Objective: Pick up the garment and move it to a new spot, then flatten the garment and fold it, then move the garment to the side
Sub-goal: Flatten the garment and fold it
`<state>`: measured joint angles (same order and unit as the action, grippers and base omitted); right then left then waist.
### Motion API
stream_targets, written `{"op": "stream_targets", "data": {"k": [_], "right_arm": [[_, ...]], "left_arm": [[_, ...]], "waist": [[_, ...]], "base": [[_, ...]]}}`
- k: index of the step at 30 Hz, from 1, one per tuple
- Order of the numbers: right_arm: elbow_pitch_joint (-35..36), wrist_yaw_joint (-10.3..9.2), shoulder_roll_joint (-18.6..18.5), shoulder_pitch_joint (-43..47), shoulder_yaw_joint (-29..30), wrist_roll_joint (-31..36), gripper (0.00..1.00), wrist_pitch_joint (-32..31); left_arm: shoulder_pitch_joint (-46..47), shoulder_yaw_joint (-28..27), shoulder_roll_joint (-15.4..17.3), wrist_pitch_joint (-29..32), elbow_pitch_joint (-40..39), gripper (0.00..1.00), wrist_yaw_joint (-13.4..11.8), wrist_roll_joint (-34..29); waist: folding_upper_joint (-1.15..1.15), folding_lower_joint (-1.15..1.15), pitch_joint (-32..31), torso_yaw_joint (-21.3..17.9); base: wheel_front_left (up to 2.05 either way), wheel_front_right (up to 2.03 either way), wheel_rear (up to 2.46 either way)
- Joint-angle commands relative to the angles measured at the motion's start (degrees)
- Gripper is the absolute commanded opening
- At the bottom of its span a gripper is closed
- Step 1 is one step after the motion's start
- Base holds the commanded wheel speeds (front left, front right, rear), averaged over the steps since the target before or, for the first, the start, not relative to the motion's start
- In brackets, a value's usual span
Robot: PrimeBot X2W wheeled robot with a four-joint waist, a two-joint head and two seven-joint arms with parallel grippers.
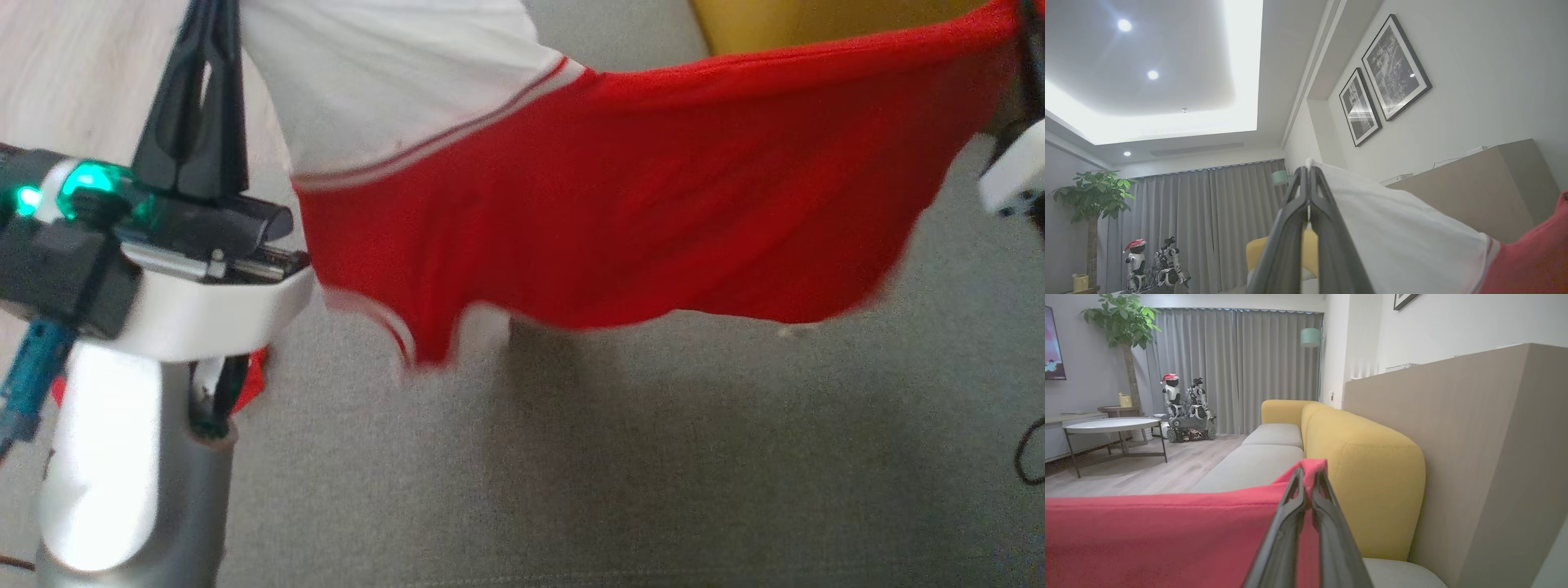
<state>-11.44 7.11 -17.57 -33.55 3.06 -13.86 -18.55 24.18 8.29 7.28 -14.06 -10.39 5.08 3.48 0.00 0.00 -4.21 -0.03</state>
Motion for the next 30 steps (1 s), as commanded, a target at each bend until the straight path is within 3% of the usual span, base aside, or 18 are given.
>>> {"op": "stream_targets", "data": {"k": [1, 3, 9, 12, 17, 23, 30], "right_arm": [[5.24, 0.37, -0.30, -1.78, 0.92, -0.59, 0.00, -3.73], [9.06, 0.37, -0.08, -1.59, 2.83, -0.77, 0.00, -7.62], [15.85, 0.37, 2.72, -3.35, 6.36, 2.91, 0.00, -16.49], [14.91, 0.37, 5.29, -6.20, 7.06, 2.78, 0.00, -18.59], [8.58, 0.37, 10.22, -19.90, 6.25, 2.62, 0.00, -20.49], [-8.65, 0.37, 11.48, -41.71, 7.01, 6.46, 0.00, -7.20], [-24.99, 0.37, 10.42, -56.84, 8.02, 7.54, 0.00, 13.65]], "left_arm": [[3.69, -2.62, 1.49, 2.35, -2.89, 0.00, 0.13, 1.32], [4.42, -2.54, 0.72, 6.19, -4.12, 0.00, 0.62, 5.08], [11.80, -1.46, 3.81, 13.10, -2.42, 0.00, 1.61, 7.82], [15.75, -0.84, 4.94, 13.95, 1.19, 0.00, 1.86, 8.45], [30.10, 0.82, 8.17, 13.35, 11.72, 0.00, 2.25, 9.64], [52.13, 2.72, 10.24, 6.10, 27.81, 0.00, 2.36, 7.60], [68.77, 3.58, 7.17, -0.70, 39.99, 0.00, 1.64, 5.26]], "waist": [[0.00, 0.00, -1.07, -0.48], [0.00, 0.00, -1.07, -0.41], [0.00, 0.00, 2.20, -0.36], [0.00, 0.00, 4.51, -0.59], [0.00, 0.00, 16.55, -1.51], [0.00, 0.00, 27.84, -1.15], [0.00, 0.00, 32.67, 1.21]], "base": [[0.00, 0.00, 0.00], [0.00, 0.00, 0.00], [0.00, 0.00, 0.00], [0.00, 0.00, 0.00], [0.00, 0.00, 0.00], [0.00, 0.00, 0.00], [0.00, 0.00, 0.00]]}}
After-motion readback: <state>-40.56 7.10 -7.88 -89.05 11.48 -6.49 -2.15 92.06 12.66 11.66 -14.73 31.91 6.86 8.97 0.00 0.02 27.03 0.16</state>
